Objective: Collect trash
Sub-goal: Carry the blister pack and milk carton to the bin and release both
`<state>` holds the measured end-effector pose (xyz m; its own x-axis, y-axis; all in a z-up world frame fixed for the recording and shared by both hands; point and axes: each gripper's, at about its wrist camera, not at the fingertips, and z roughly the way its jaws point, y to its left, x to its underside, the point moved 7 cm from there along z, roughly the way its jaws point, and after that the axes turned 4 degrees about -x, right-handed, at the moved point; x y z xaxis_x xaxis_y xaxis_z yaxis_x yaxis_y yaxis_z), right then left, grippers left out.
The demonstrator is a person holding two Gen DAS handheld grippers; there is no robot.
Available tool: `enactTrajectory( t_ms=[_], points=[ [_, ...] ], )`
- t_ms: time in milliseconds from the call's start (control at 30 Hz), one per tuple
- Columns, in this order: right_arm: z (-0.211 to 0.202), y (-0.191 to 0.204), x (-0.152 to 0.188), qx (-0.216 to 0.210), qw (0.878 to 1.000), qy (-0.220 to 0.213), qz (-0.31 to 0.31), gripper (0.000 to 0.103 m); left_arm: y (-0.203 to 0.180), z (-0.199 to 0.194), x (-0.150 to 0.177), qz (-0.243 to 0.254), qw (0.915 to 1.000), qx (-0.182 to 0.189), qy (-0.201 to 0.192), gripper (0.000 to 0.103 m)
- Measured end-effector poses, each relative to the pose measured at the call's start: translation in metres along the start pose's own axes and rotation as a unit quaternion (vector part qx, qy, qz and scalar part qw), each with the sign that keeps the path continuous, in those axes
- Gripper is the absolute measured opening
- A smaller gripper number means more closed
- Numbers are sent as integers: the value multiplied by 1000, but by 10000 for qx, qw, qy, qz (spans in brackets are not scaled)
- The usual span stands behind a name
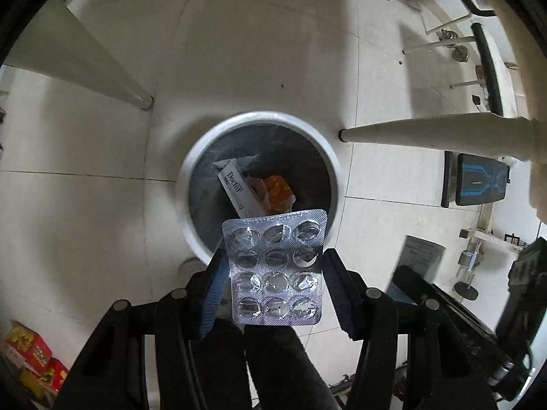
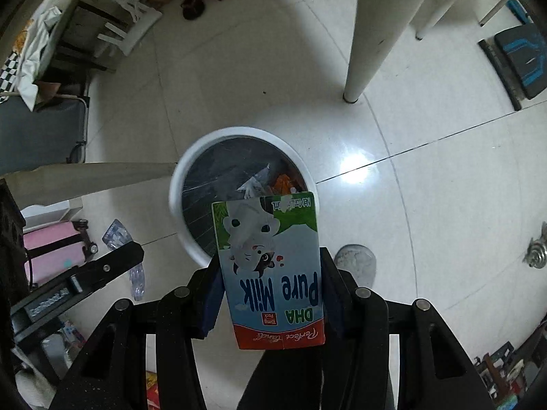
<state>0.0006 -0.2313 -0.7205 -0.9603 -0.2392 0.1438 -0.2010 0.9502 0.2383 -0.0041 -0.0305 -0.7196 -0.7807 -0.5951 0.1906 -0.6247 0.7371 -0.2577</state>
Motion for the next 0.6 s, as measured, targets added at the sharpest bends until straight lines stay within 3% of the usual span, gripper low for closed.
enactTrajectory(
  t_ms=[167, 300, 333, 367, 400, 533, 600],
  points=[
    [39, -1, -11, -128, 9997, 183, -6, 53, 8, 18, -4, -71, 9991, 368, 211, 53],
    [43, 0, -14, -223, 9995, 217, 49, 54, 14, 15, -2, -288, 9981, 441, 308, 56],
    [43, 1, -15, -239, 9995, 210, 56, 55, 16, 10, -1, -341, 9980, 455, 270, 72],
    [42, 2, -14, -298, 9993, 212, 58, 64, 18, 6, -1, -367, 9982, 433, 216, 87],
    [38, 4, -13, -329, 9993, 188, 47, 69, 20, 4, -2, -374, 9982, 427, 174, 90],
    [23, 10, -9, -260, 9995, 138, -69, 72, 29, -16, 4, -322, 9995, 70, -13, 91],
    [11, 14, -6, -124, 9997, 70, -188, 83, 33, -25, 6, -229, 9995, -185, -152, 91]
  ],
)
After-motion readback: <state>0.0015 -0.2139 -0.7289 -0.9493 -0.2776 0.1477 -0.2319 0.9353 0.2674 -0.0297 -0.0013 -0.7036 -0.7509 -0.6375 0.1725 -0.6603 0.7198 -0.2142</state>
